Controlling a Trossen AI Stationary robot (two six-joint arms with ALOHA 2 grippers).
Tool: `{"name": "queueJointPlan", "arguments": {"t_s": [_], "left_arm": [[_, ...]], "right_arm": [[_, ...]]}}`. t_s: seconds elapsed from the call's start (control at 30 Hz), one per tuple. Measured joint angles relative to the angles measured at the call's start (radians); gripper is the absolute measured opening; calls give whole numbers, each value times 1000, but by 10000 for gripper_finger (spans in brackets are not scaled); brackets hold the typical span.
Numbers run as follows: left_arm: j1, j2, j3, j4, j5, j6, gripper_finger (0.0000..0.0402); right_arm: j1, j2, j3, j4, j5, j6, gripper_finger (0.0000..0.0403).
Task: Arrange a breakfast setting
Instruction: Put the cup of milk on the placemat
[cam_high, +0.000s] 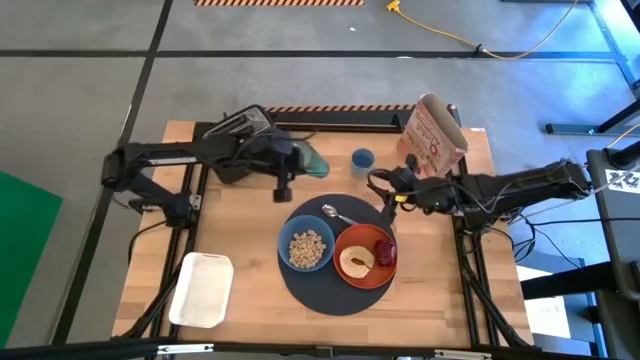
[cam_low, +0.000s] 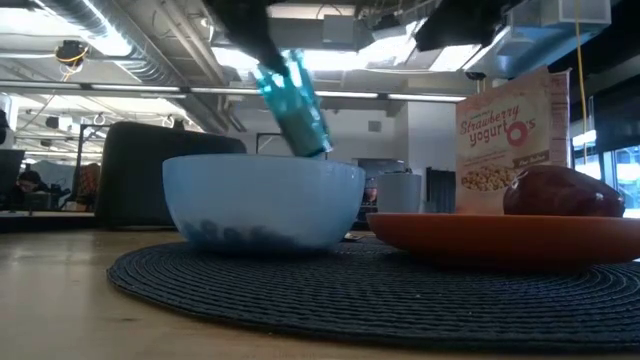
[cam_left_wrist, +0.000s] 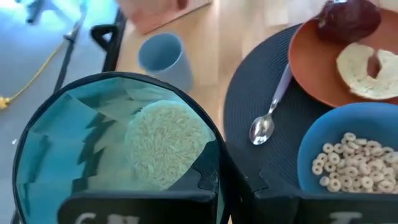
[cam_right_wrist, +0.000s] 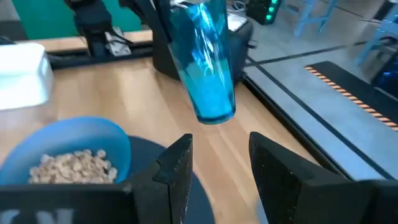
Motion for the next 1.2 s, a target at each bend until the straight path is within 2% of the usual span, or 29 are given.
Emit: {"name": "queueJointPlan", "arguments": {"t_s": [0.1,0.27,0.4,0.57,0.8,1.2], "left_arm": [[-24,132,152,-90,-4,33,4],[-60,360,387,-222,-2,84,3],[-87,500,532,-319,17,143,3],[-113,616,670,-392,49,209,3],[-123,694,749,-393,94,287,6],[-119,739,757,-401,122,282,8]], "right_arm": [[35,-16,0,-20,67,12,146],[82,-30,0,-96,118,33,146],[109,-57,0,-175,182,79,146],[128,-94,0,-239,266,138,146],[133,-101,0,-268,283,160,146],[133,-101,0,-275,283,160,146]]}}
